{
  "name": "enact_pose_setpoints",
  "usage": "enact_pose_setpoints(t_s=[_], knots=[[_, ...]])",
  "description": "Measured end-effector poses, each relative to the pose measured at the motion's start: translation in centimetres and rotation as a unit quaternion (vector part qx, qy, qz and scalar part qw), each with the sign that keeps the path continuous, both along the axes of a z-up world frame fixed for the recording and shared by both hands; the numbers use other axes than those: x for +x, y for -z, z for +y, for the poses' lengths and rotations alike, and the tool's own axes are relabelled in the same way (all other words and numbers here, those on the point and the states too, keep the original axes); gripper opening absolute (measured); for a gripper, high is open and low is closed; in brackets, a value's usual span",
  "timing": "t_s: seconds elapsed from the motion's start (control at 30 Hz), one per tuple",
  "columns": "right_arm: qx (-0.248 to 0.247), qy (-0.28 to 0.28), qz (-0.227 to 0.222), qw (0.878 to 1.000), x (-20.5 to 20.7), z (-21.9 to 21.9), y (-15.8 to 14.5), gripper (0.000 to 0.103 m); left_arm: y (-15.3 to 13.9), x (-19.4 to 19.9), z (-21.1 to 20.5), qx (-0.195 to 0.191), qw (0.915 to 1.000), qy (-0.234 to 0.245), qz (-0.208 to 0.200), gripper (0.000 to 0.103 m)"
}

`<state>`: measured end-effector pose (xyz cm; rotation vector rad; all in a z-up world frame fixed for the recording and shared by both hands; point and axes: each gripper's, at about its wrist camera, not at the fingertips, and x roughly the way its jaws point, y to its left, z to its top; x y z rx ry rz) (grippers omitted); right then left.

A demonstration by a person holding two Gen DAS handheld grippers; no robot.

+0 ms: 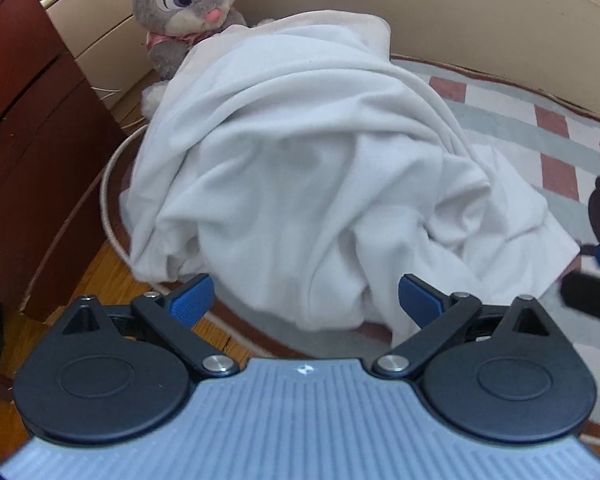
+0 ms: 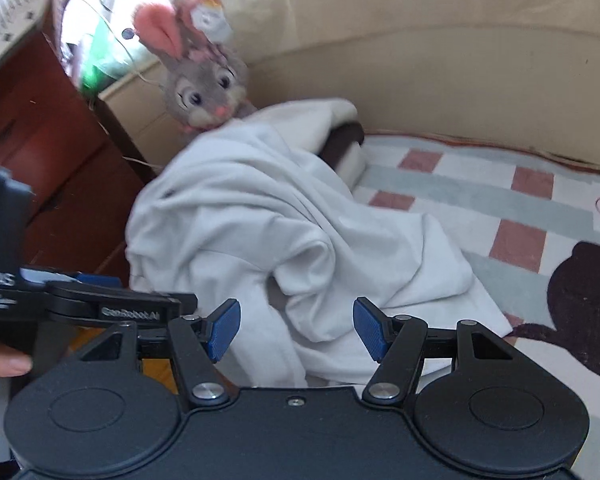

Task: Fold clothes
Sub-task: 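Grasp the white T-shirt with the left gripper while the right gripper grasps it too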

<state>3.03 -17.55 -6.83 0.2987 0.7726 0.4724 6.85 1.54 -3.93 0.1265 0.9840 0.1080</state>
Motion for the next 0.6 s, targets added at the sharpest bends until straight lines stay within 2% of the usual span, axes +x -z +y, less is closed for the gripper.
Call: enact_pose_setpoints(t_s=[0.1,0.17,0.3,0.37,0.43,0.47,0.5,0.57,0.6], knots=[[-0.001,-0.002,0.017,1.0,1.7,0.7,1.2,0.067,0.6,0.8,0.4,-0.019,0.9998,0.007,-0.009,0.094],[-0.006,-0.002,0.018,1.0,2.7,1.0,1.6,0.067,1.1,1.2,0.7,-0.032,0.9994,0.008,-0.012,0.086],[-0.024,0.001,0.016,1.0,4.5,1.4,2.4,0.067,2.6,1.7,1.7,-0.034,0.999,-0.023,-0.017,0.086],[-0.032,-0.01,0.001,0.999,5.2,1.8,2.8,0.067,2.9,1.6,1.9,-0.044,0.9987,-0.013,-0.023,0.086],[-0.025,-0.047,-0.023,0.998,5.7,2.5,3.3,0.06,3.5,1.7,1.2,-0.051,0.9976,0.044,-0.015,0.085],[-0.018,-0.072,-0.035,0.997,6.1,2.9,3.5,0.053,4.0,1.8,1.0,-0.06,0.9967,0.053,-0.014,0.07],[-0.035,-0.079,-0.035,0.996,6.5,3.6,3.6,0.045,4.3,1.9,1.3,-0.076,0.9957,0.052,-0.012,0.061],[-0.076,-0.077,-0.043,0.993,7.1,4.8,3.5,0.042,4.5,2.1,2.0,-0.112,0.9924,0.049,-0.015,0.049],[-0.076,-0.071,-0.044,0.994,7.2,4.8,3.5,0.037,4.4,2.1,2.2,-0.114,0.992,0.051,-0.018,0.045]])
